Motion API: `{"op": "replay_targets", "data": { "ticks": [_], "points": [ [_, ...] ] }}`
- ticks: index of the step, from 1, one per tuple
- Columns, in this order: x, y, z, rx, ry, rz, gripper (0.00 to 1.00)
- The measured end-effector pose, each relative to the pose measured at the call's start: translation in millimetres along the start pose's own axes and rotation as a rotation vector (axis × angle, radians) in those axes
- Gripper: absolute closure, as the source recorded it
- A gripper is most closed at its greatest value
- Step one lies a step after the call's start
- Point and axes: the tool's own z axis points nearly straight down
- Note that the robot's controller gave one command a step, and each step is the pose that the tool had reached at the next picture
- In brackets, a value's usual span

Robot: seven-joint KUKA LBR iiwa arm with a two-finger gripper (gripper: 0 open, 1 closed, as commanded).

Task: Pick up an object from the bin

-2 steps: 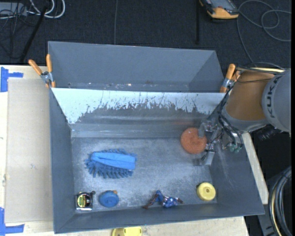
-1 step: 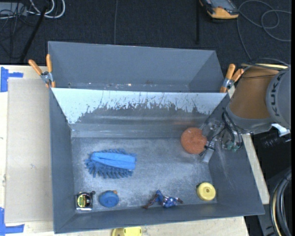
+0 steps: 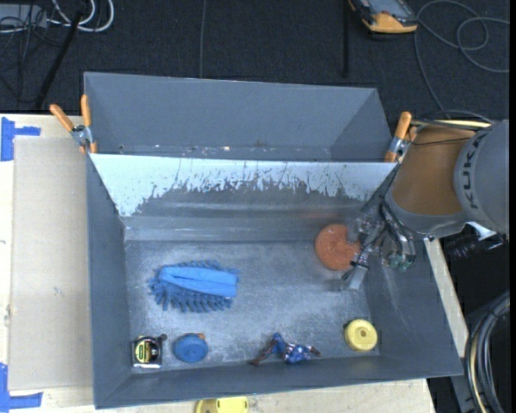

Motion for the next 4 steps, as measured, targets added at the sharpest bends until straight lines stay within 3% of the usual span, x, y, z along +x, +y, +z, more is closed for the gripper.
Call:
{"op": "replay_targets", "data": {
  "ticks": [1, 3, 4],
  "points": [
    [5.4, 0, 3, -0.003, -0.005, 0.268, 1.0],
    [7.8, -1, -3, 0.0, 0.004, 0.266, 1.0],
    [9.7, -1, -24, 0.001, 0.011, 0.266, 1.0]
  ]
}}
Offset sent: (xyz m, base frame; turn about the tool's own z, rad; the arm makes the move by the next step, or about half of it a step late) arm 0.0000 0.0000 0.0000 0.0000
